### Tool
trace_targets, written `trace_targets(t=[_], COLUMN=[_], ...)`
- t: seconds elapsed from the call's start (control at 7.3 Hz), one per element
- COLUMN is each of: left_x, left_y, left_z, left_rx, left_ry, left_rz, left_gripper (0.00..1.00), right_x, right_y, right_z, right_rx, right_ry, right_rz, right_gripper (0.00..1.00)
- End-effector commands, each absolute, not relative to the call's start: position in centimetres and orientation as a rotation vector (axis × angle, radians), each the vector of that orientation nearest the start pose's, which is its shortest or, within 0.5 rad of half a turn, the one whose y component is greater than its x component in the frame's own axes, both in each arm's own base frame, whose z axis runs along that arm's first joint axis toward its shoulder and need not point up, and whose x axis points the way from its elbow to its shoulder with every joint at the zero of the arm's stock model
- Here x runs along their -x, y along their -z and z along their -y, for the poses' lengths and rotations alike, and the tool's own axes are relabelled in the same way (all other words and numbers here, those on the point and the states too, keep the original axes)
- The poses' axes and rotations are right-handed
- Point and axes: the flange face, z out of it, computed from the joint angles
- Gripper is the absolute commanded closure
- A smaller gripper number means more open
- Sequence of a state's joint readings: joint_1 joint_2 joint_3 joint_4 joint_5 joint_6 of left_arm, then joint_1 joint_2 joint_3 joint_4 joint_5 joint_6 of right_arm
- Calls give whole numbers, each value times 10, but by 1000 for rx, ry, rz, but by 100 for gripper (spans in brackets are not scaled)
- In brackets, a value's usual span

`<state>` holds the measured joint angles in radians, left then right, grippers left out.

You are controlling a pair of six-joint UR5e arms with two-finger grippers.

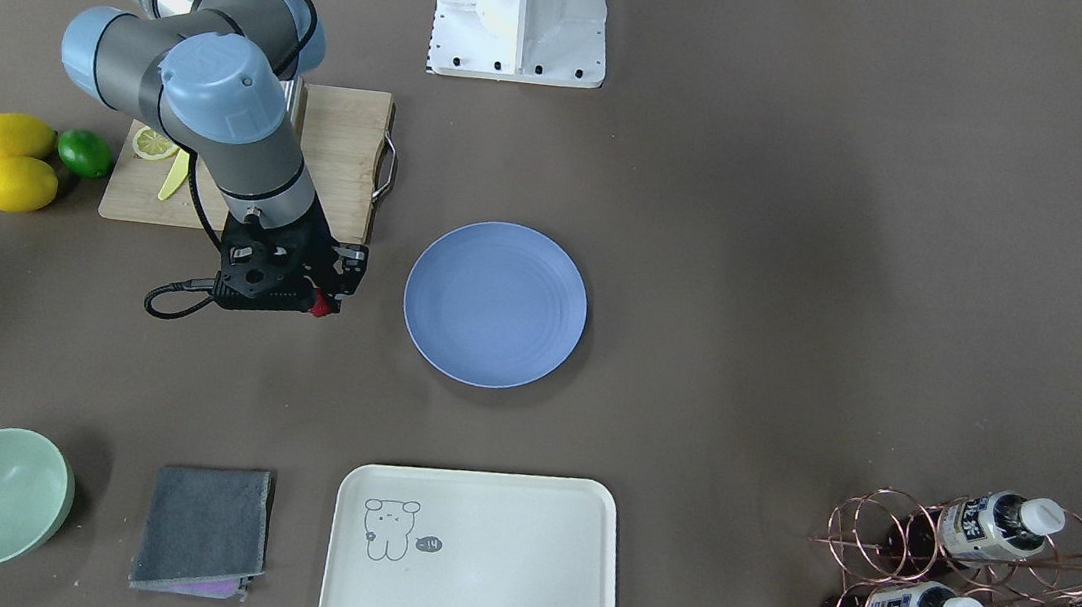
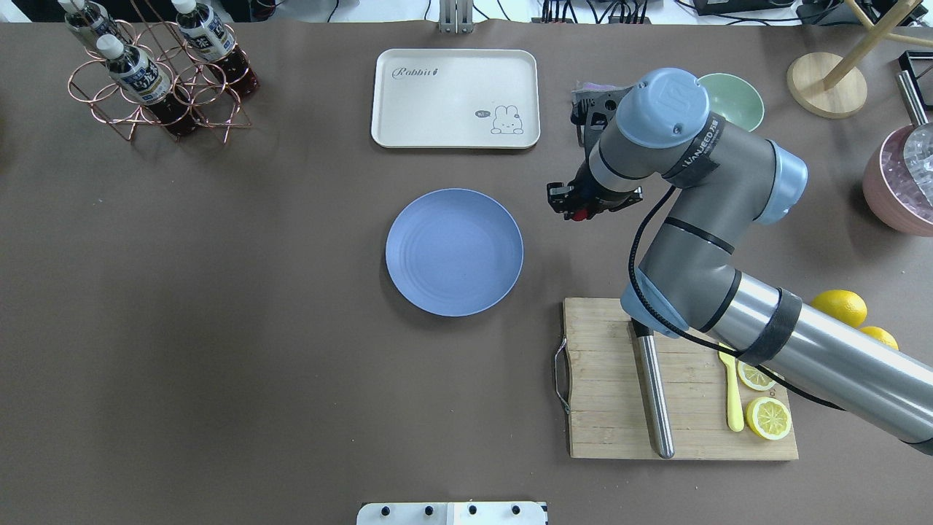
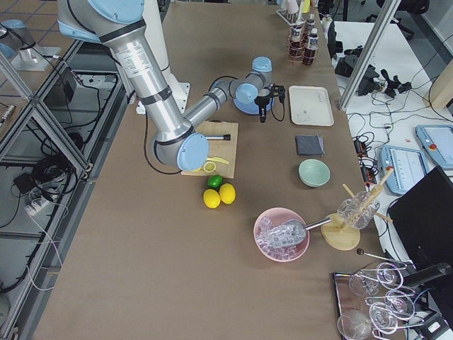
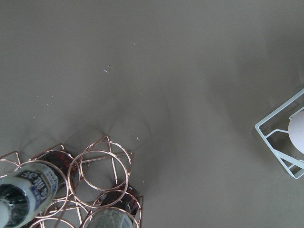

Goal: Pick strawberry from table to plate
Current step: 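Carry the strawberry with the right gripper over the blue plate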

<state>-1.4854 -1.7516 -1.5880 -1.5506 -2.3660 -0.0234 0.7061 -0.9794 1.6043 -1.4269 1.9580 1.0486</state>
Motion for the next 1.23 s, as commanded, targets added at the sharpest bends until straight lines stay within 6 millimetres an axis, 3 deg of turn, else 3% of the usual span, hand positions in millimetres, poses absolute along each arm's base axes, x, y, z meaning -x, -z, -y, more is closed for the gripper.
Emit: trace_targets(t=[0.0, 0.14, 0.27, 0.41, 0.68, 0.82, 1.1], left_x=[15, 17, 31, 36, 39, 39, 39], left_y=[-584, -603, -617, -619, -623, -624, -624], left_z=[557, 547, 545, 544, 540, 540, 540], left_rx=[-102, -64, -47, -45, -36, -34, -33], left_ry=[-119, -99, -63, -52, -43, -39, -38], left_rz=[-803, -800, -801, -801, -801, -801, -801], left_gripper=[2, 2, 2, 2, 2, 2, 2], right_x=[495, 514, 543, 565, 607, 625, 642], right_y=[-233, -220, -199, -188, -178, -183, -193], right_z=[508, 506, 509, 506, 495, 478, 468], right_rx=[-107, -100, -99, -97, -112, -121, -140], right_ry=[-46, -63, -101, -95, -116, -108, -105], right_rz=[847, 847, 840, 837, 807, 808, 806], right_gripper=[100, 100, 100, 100, 100, 100, 100])
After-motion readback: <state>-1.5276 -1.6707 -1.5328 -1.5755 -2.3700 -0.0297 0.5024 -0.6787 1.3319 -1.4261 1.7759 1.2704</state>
